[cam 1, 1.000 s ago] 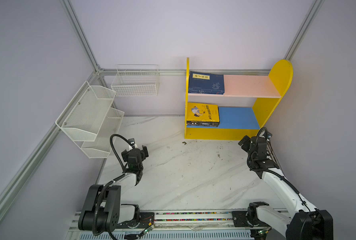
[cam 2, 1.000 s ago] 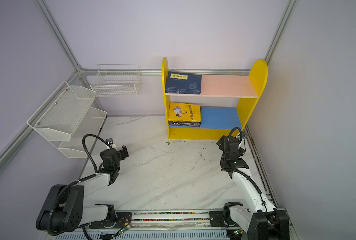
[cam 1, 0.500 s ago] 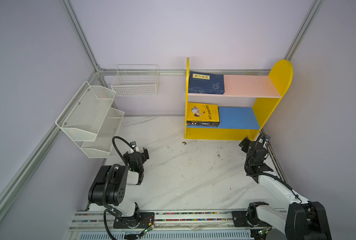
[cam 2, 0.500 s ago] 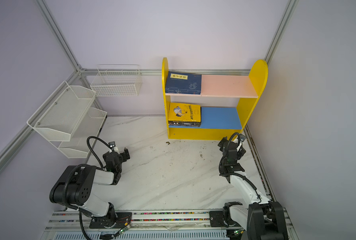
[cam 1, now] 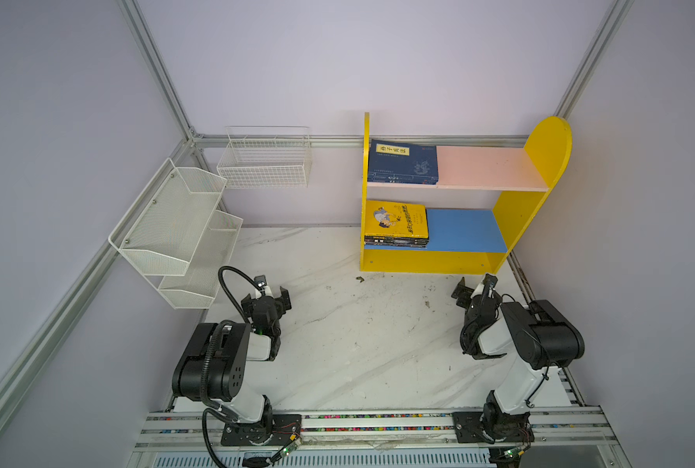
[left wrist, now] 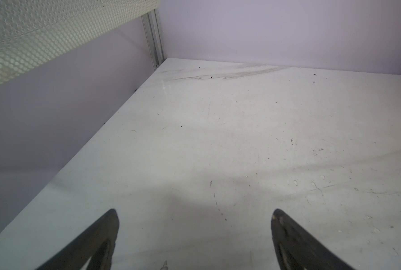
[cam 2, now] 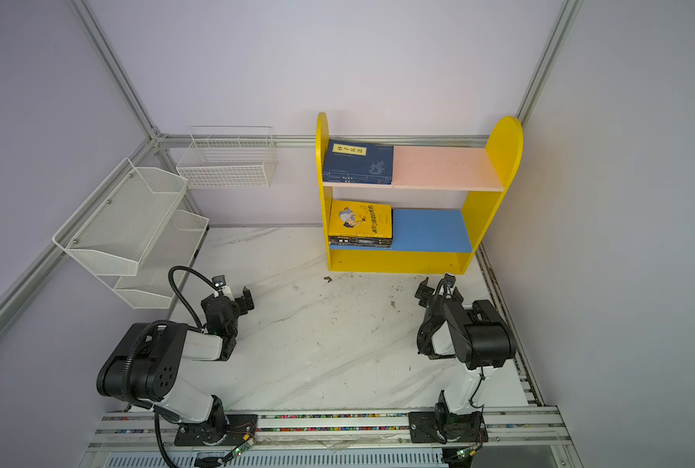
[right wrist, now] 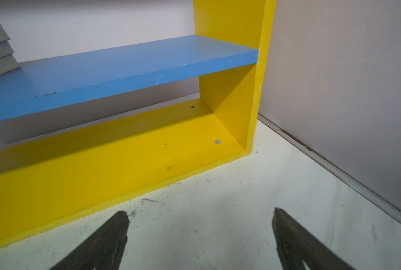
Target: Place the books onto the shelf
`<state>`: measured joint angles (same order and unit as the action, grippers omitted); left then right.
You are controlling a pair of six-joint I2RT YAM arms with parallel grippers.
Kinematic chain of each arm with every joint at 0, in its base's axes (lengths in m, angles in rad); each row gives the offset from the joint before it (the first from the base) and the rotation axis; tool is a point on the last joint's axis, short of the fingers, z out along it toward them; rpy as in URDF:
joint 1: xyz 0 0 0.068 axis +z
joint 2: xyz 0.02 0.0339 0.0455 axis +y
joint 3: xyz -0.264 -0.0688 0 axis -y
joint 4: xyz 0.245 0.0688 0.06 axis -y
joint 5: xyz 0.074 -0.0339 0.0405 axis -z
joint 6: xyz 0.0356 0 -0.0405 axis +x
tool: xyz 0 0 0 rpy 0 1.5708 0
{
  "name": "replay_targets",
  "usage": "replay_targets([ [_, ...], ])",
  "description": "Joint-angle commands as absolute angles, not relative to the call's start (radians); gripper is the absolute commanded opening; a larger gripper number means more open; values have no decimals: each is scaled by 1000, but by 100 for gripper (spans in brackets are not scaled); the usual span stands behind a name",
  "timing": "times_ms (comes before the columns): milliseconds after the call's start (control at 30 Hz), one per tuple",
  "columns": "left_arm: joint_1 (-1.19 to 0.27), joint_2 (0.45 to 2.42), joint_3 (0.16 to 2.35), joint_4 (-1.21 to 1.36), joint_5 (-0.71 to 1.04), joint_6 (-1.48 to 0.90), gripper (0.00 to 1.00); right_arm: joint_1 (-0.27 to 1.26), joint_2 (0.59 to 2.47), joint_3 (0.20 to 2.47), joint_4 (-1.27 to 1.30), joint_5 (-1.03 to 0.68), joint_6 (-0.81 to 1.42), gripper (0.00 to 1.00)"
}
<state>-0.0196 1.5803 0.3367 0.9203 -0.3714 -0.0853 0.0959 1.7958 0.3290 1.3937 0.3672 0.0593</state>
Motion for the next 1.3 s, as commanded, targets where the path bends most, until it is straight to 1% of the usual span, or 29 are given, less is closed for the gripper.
replay_targets([
  [0,-15,1574,362,984,-375,-65,100,95,1768,390,1438,265,25,97],
  [33,-16,1576,362,982,-375,-66,100,94,1801,436,1433,245,-6,97],
  [100,-15,1578,370,973,-377,-66,100,94,1773,473,1290,238,6,98],
  [133,-15,1577,369,971,-376,-67,100,94,1796,457,1382,243,-21,97],
  [200,-14,1578,369,974,-377,-67,100,94,1777,472,1306,247,-15,97],
  [267,-15,1576,367,974,-376,-67,100,95,1793,460,1370,253,-23,97],
  [300,-15,1574,366,974,-376,-66,100,95,1777,463,1329,263,-14,97],
  [367,-15,1571,362,980,-373,-64,100,96,1784,448,1382,258,-22,97],
  [433,-17,1571,361,982,-370,-60,100,97,1773,455,1342,262,-20,97],
  [500,-17,1573,363,982,-363,-54,100,99,1783,451,1373,264,-24,98],
  [1267,-18,1576,364,983,-355,-48,100,101,1788,468,1342,261,-24,98],
])
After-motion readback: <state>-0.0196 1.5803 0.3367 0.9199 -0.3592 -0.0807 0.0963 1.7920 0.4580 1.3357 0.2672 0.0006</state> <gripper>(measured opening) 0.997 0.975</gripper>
